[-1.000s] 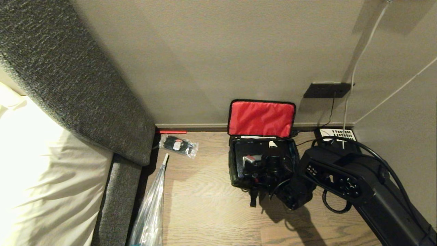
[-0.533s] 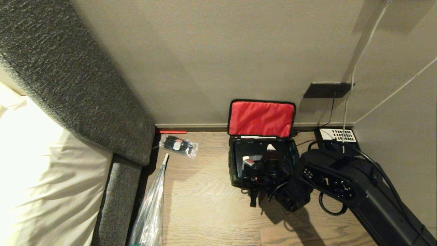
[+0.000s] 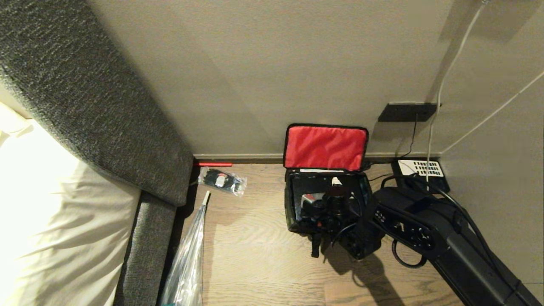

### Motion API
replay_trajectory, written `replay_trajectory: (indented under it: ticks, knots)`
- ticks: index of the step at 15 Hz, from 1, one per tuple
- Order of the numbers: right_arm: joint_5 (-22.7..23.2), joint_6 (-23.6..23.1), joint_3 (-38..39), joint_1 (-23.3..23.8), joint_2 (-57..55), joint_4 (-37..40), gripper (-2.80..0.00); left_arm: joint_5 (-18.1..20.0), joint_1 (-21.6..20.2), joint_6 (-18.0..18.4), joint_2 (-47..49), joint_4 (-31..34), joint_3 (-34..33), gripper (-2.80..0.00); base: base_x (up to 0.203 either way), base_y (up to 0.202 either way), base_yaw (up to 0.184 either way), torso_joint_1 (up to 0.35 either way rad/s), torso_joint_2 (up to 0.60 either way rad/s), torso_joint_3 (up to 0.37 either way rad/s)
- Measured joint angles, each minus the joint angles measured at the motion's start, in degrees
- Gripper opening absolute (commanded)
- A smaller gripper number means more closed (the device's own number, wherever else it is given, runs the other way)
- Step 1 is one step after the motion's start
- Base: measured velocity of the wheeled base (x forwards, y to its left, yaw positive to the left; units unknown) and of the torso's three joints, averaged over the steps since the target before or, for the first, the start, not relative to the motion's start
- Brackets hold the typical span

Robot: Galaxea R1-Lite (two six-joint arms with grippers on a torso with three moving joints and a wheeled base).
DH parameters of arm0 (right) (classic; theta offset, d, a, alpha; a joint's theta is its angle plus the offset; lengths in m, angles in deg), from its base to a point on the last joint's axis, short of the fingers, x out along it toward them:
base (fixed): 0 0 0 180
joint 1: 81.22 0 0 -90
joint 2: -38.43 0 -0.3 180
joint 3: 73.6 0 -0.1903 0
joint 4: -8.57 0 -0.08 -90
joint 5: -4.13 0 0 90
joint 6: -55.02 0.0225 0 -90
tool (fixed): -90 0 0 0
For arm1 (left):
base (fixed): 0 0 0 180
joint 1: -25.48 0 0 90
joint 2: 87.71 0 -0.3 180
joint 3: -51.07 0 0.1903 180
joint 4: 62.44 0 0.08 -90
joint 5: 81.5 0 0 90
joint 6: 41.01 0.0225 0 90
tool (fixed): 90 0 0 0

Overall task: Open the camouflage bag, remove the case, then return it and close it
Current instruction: Grip the handle

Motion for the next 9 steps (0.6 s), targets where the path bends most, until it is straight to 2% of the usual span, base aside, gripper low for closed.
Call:
replay_trajectory:
  ticks: [9]
  knots:
    - [0.4, -0.6, -7.0, 1.9, -2.7, 2.7, 0.00, 0.0, 0.0, 0.0, 0.0, 0.0, 0.0, -2.80, 0.000, 0.000, 0.000, 0.000, 0.00, 0.000]
